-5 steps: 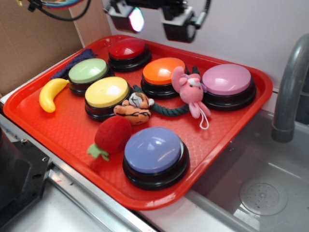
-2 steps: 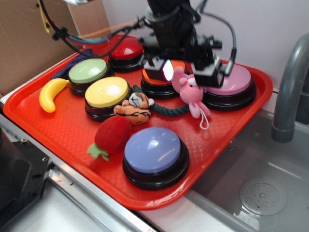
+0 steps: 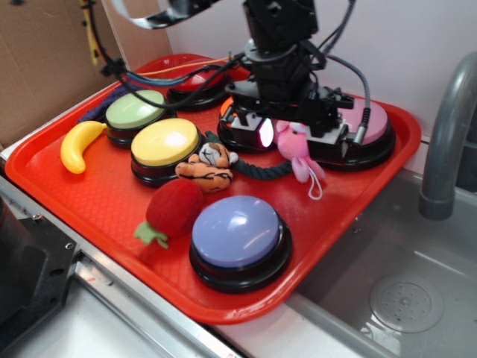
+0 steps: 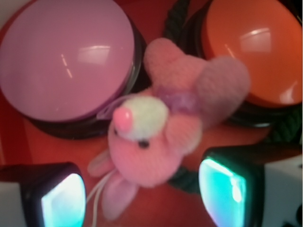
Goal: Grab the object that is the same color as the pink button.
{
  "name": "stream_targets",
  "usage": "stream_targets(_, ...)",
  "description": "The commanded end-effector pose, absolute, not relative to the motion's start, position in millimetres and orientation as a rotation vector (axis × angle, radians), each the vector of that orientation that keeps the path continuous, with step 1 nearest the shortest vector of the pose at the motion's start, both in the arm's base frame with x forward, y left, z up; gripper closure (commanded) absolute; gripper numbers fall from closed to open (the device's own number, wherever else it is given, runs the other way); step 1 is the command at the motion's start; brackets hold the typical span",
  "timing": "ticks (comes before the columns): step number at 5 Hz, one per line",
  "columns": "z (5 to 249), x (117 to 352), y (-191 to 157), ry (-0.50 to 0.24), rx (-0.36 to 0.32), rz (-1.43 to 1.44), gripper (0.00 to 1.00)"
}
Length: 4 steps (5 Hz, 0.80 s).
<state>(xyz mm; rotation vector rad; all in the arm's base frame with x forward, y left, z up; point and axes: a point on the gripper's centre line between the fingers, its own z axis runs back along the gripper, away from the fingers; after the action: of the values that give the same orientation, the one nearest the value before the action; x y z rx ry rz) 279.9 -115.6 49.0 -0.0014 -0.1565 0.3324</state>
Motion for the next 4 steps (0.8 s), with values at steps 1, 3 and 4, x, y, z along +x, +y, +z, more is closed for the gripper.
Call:
stream_targets(1,52.0,299.3,-119.6,-0.17,0.011,0.342,0.0)
stream_targets(3,52.0,299.0,-121.7,-0.179,0.033,0.362,1.0)
stream_targets(4,57.2,298.0,-119.9,-0.193,0.041,0.339,1.0)
